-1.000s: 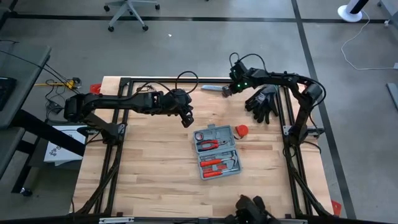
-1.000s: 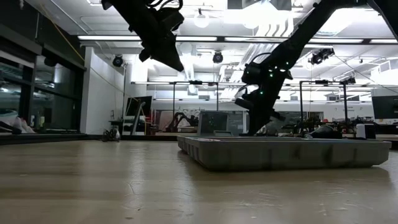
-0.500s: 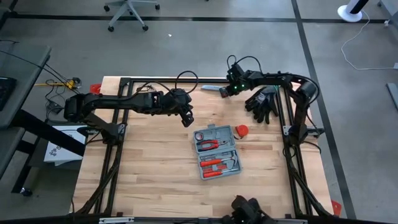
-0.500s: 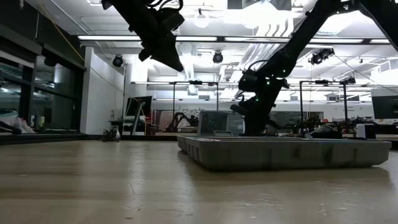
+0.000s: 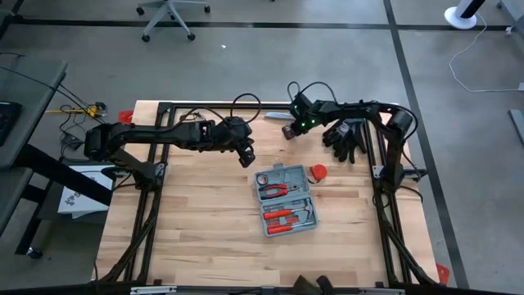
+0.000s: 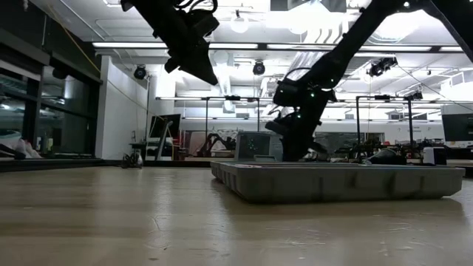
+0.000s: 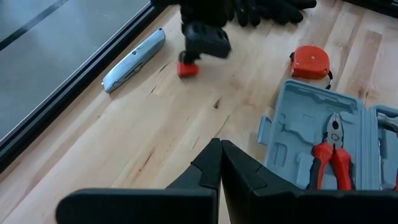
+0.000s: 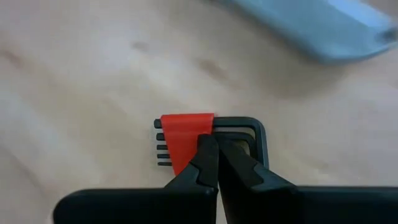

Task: Prefit tool cases
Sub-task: Put the orange hex key set into the gray prefit tool case

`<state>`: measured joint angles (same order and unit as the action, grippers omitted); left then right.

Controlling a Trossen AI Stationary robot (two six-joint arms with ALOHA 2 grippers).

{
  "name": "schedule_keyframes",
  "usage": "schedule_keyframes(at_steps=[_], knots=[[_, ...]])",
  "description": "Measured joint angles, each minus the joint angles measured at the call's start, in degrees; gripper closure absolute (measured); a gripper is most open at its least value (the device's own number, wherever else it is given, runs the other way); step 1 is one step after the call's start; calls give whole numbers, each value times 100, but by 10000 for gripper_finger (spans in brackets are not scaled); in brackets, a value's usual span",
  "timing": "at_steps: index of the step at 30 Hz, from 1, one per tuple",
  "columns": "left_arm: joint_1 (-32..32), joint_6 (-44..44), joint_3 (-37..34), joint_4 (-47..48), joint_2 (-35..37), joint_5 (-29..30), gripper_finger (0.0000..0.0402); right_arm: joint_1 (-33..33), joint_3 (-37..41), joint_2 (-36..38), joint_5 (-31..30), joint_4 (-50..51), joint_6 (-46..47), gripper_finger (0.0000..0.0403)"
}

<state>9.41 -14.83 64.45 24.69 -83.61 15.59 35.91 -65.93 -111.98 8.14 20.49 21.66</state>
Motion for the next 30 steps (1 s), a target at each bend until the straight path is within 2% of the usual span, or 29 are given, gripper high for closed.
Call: schedule_keyframes(at_steps=[17, 23, 30], knots=[[-78, -109, 0, 227, 0, -302, 401, -1762, 20, -22, -89, -221, 1026, 403], [-230, -108, 0, 245, 0, -303, 401, -1873, 26, 29, -145, -209, 1094, 403], [-440, -160, 0, 244, 0, -226, 401, -1832, 45, 430, -290, -65, 1146, 403]])
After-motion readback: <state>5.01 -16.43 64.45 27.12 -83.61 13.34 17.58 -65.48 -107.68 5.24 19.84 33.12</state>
